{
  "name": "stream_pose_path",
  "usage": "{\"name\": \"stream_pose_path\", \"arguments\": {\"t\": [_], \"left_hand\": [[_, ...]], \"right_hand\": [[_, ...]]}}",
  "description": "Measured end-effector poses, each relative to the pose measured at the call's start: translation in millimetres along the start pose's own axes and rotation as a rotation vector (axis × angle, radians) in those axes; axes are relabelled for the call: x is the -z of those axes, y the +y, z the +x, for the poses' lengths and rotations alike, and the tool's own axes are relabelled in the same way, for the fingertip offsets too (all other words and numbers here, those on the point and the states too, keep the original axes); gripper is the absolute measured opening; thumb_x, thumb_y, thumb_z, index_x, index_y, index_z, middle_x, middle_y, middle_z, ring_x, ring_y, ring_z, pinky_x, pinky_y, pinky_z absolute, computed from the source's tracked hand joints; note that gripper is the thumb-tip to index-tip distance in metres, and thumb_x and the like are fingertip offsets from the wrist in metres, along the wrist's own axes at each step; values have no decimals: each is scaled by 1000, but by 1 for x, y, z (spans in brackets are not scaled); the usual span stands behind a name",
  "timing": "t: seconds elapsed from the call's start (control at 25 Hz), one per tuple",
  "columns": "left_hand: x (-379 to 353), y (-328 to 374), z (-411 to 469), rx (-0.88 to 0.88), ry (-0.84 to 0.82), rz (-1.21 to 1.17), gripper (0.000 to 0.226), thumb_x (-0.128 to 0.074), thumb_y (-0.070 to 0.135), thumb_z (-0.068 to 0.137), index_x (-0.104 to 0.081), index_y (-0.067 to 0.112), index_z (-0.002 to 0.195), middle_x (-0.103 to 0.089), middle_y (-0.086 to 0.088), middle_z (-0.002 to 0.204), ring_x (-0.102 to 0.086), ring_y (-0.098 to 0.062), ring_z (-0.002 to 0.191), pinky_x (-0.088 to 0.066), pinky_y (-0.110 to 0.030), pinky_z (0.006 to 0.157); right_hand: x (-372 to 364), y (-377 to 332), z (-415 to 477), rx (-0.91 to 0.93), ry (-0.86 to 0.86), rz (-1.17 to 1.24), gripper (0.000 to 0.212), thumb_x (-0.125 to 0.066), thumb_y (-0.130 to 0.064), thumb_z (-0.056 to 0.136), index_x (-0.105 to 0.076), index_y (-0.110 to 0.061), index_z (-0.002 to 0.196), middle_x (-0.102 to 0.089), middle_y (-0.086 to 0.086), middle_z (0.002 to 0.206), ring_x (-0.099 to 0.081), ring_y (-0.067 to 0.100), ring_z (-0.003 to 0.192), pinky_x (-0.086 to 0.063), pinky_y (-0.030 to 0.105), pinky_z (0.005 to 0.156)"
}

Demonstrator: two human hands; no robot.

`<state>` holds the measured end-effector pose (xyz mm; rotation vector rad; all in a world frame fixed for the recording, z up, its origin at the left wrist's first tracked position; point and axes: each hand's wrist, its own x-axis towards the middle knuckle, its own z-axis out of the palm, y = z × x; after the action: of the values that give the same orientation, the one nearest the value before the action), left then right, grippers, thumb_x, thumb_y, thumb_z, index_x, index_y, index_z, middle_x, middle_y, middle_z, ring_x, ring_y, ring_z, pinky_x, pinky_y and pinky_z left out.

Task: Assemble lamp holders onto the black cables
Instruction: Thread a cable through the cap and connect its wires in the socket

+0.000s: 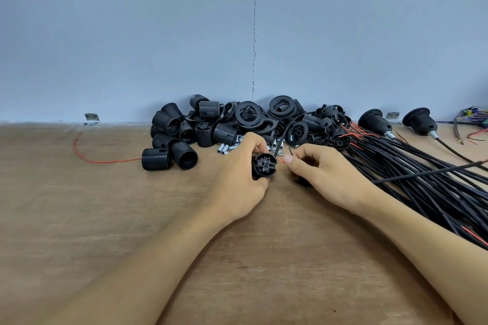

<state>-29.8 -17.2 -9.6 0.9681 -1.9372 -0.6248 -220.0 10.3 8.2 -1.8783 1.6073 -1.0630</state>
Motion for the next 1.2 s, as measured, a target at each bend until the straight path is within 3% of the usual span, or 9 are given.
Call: {"name": "stream_pose_path", "arguments": {"t": [0.16, 0.4, 0.52, 0.68, 0.76, 0.96, 1.08, 1.2], "left_hand": [[-1, 0, -1, -23, 16, 58, 42, -69, -2, 81, -46, 28, 99, -63, 8, 91, -61, -12, 89, -48, -35, 79], [0, 3, -1, -45, 40, 126, 41, -70, 0, 80, -49, 29, 100, -65, 11, 92, -60, -6, 88, -43, -10, 73], [0, 4, -2, -59, 35, 158, 43, -69, -1, 79, -48, 32, 100, -64, 11, 90, -57, -5, 86, -38, -7, 70], [1, 6, -2, -69, 36, 183, 44, -70, 0, 79, -48, 33, 99, -64, 14, 90, -55, 1, 88, -36, -5, 71], [1, 7, -2, -77, 44, 208, 46, -70, 1, 79, -48, 35, 99, -64, 14, 91, -53, 7, 89, -35, -2, 71], [1, 5, -2, -72, 35, 200, 48, -70, 2, 80, -48, 39, 101, -66, 15, 96, -55, 4, 92, -34, -2, 73], [1, 4, -2, -67, 28, 186, 46, -70, 2, 80, -50, 37, 102, -66, 14, 97, -58, -1, 92, -36, -3, 75], [1, 5, -2, -83, 40, 183, 44, -71, 1, 80, -52, 35, 101, -67, 14, 96, -57, -1, 93, -36, -4, 75]], "right_hand": [[-1, 0, 0, 18, -3, 91, 28, -66, -43, 93, -65, -21, 76, -62, -11, 63, -49, 1, 55, -39, 12, 57], [-2, 1, 1, 43, -2, 176, 20, -68, -35, 94, -71, -22, 79, -51, -10, 63, -40, 6, 59, -33, 19, 58], [0, -1, -1, 58, -29, 214, 22, -63, -36, 97, -76, -25, 84, -49, 1, 68, -42, 14, 66, -33, 32, 65], [1, -4, -2, 49, -54, 323, 32, -56, -43, 92, -79, -21, 86, -51, -1, 70, -50, 10, 70, -40, 24, 74], [0, -2, 0, 43, -29, 305, 36, -55, -42, 97, -77, -17, 83, -50, 1, 67, -50, 11, 69, -40, 30, 77], [-2, -2, 0, 39, 0, 366, 20, -66, -27, 95, -74, -17, 80, -54, 5, 65, -51, 12, 64, -46, 23, 64], [-3, -2, 1, 36, -23, 337, 32, -71, -38, 79, -61, -10, 66, -50, 18, 68, -44, 16, 66, -37, 29, 64], [-4, 1, 2, 34, -18, 295, 45, -71, -42, 73, -62, 2, 77, -47, 17, 67, -38, 17, 65, -33, 31, 62]]}}
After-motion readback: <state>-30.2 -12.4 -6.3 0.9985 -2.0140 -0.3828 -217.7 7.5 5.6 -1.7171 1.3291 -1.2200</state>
